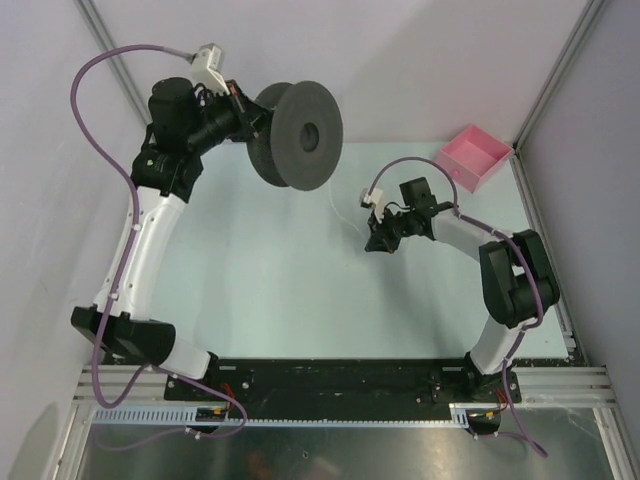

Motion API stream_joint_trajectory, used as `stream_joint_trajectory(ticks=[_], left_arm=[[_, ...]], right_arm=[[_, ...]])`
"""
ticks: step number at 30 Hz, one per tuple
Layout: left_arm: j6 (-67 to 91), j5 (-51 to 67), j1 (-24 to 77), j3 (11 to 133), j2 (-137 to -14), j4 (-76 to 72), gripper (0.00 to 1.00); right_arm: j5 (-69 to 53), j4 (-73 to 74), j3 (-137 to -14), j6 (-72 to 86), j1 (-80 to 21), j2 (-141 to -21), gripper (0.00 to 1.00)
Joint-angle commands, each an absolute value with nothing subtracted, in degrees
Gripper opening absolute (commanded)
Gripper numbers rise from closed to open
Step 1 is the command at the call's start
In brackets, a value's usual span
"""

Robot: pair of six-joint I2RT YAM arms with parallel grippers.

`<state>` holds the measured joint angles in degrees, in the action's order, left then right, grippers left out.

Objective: Wrap the cables

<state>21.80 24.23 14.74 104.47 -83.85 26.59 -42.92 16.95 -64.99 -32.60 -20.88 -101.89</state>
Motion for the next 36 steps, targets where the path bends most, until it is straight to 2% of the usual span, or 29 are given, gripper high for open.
stream_joint_trajectory(ticks=[1,9,15,26,36], left_arm=[[33.2,10.9,13.5,106.7,-85.6,21.7,0.00],[34.8,-0.4,13.9,103.7,-90.7,21.8,0.00],[25.8,-3.4,17.9,99.5,-93.4,21.8,0.00],[9.9,11.9,23.1,87.1,-90.6,21.2,0.00],[-0.5,29.6,23.2,80.2,-84.0,21.2,0.00]], right_arm=[[-43.8,22.6,-67.0,-36.3,-21.9,-94.5,0.00],[-42.2,25.7,-66.9,-41.7,-27.7,-83.3,0.00],[-38.7,18.1,-67.2,-42.4,-29.8,-76.9,0.00],[-29.8,-0.8,-75.1,-38.4,-29.0,-79.7,0.00],[-28.1,-3.1,-83.3,-36.2,-22.1,-87.8,0.00]])
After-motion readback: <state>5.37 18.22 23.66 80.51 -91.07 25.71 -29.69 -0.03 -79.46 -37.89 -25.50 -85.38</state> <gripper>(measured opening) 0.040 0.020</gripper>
